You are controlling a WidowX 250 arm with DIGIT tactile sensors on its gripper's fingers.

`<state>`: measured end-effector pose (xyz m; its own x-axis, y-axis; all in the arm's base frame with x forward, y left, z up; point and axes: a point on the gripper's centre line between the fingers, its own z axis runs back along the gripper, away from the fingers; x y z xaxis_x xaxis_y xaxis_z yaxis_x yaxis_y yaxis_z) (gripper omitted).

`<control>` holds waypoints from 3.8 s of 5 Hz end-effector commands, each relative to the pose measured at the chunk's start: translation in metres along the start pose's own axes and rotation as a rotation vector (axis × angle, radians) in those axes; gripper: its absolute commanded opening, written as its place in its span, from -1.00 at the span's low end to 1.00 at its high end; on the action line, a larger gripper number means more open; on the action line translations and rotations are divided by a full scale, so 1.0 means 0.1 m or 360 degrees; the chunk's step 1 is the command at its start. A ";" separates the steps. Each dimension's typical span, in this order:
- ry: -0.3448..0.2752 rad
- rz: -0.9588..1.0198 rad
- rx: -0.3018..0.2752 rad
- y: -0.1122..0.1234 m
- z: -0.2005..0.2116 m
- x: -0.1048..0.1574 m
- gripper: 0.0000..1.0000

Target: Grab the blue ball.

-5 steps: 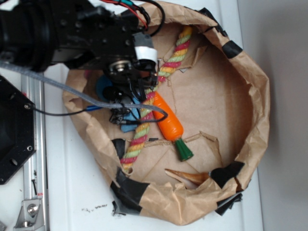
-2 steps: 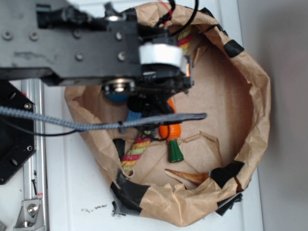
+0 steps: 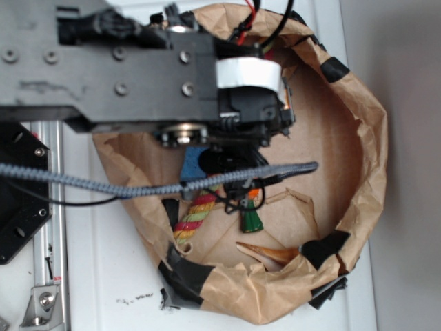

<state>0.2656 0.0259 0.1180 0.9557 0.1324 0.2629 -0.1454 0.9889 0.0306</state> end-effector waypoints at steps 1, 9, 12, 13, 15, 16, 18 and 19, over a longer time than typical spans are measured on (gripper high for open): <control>-0.0009 -0.0285 -0.0104 0.08 0.06 -0.07 1.00; 0.0303 -0.0487 -0.0208 0.25 -0.47 -0.76 1.00; 0.0259 -0.0350 0.0055 0.66 -0.64 -0.68 1.00; 0.0274 -0.0254 -0.0007 0.69 -0.70 -0.68 0.42; 0.0266 -0.0237 -0.0054 0.62 -0.66 -0.69 -1.00; 0.0234 -0.0239 -0.0078 0.54 -0.58 -0.61 -1.00; 0.0056 -0.0238 -0.0121 0.11 0.01 -0.07 -1.00; 0.0011 -0.0175 -0.0158 -0.02 0.14 0.13 -1.00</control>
<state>0.2743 0.0267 0.1213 0.9786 0.0391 0.2021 -0.0299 0.9984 -0.0486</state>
